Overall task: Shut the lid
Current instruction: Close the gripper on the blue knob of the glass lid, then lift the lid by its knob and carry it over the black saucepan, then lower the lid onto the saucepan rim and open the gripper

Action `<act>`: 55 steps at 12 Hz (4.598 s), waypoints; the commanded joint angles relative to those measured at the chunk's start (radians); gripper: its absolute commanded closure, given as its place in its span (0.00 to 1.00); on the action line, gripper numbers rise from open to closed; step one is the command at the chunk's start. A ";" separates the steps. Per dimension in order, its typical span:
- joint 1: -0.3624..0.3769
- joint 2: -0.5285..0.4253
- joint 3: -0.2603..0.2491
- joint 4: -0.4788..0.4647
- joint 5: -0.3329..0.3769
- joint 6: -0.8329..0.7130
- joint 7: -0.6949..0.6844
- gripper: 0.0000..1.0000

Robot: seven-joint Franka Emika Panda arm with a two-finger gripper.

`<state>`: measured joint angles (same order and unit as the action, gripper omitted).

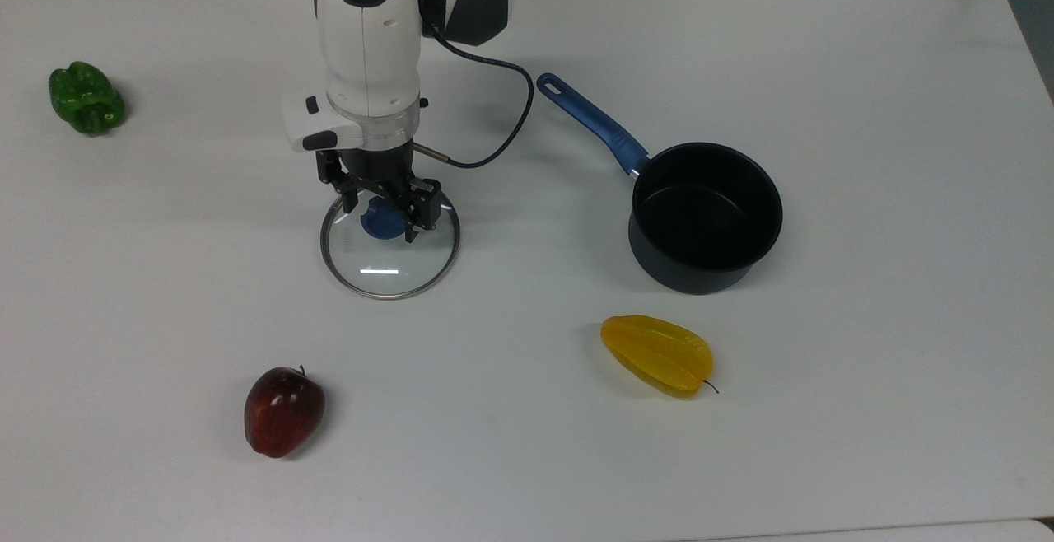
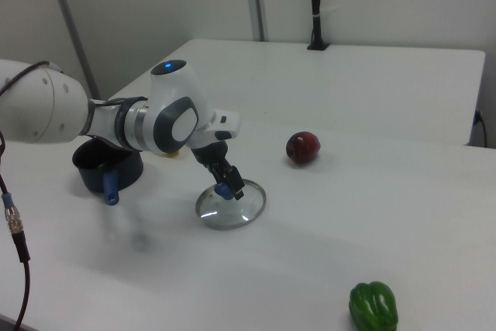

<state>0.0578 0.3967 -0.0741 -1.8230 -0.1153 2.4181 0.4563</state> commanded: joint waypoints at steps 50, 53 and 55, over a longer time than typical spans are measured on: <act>0.491 0.047 0.048 0.300 -0.015 -0.188 0.015 0.52; 0.490 0.048 0.046 0.297 -0.017 -0.188 0.015 0.52; 0.488 0.048 0.048 0.297 -0.015 -0.188 0.015 0.51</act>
<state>0.5380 0.4400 -0.0158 -1.5432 -0.1180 2.2236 0.4770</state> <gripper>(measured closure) 0.388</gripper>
